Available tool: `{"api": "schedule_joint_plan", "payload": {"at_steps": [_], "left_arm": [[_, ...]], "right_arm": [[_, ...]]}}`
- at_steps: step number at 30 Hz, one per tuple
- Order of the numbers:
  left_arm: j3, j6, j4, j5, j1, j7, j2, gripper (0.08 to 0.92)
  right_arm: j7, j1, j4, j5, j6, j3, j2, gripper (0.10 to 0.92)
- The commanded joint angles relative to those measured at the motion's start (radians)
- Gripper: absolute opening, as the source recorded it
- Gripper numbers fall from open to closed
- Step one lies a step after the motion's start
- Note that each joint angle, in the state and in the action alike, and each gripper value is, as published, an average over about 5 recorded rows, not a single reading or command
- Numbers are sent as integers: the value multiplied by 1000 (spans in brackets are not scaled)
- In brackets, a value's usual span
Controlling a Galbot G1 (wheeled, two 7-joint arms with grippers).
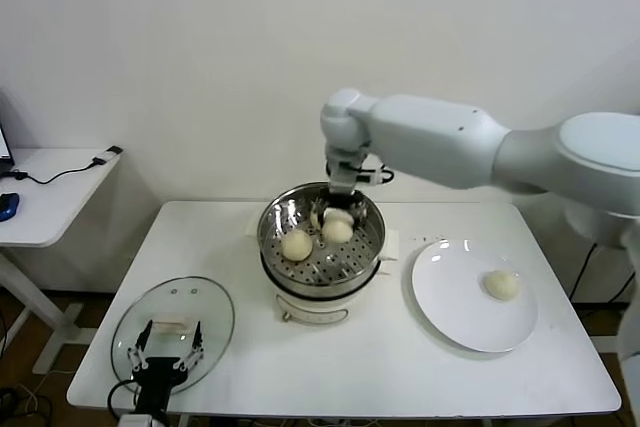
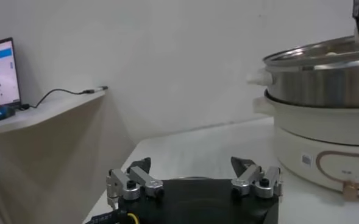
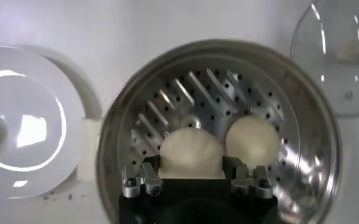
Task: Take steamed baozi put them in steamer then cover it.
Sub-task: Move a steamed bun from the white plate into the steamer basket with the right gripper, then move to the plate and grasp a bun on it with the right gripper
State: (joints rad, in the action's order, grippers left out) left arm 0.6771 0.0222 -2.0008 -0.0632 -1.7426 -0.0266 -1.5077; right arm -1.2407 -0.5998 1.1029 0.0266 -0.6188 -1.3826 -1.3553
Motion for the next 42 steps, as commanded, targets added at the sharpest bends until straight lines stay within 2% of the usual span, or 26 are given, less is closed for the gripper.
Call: {"api": "schedule_joint_plan", "payload": {"at_steps": [1,11,19,30,36,42], "left_arm": [[-2,-1,6,2,1,-3,0,823],[4,-3,8,1,-1,-3,2,823],[2,-4,9,1,0,-5,1,823],[-1,-3,4,3,-7,-7,-5,823],[-2,-2,-7,6,-10,-6,-4,823],[-9,-2,-16,7,-8,-6,-4,823]], "right_arm": [[-1,74,32,-15,-25,-1,-49,670],[17,94,29,-23,-23,-4,-47,675],[18,93,22,-30,-13,20,-21,803],[62,-33,7,87,24,36,90,823],[246,-164,-23,301,334,-119,252,823],[236,-205,23,460,636,-174,443,823]]}}
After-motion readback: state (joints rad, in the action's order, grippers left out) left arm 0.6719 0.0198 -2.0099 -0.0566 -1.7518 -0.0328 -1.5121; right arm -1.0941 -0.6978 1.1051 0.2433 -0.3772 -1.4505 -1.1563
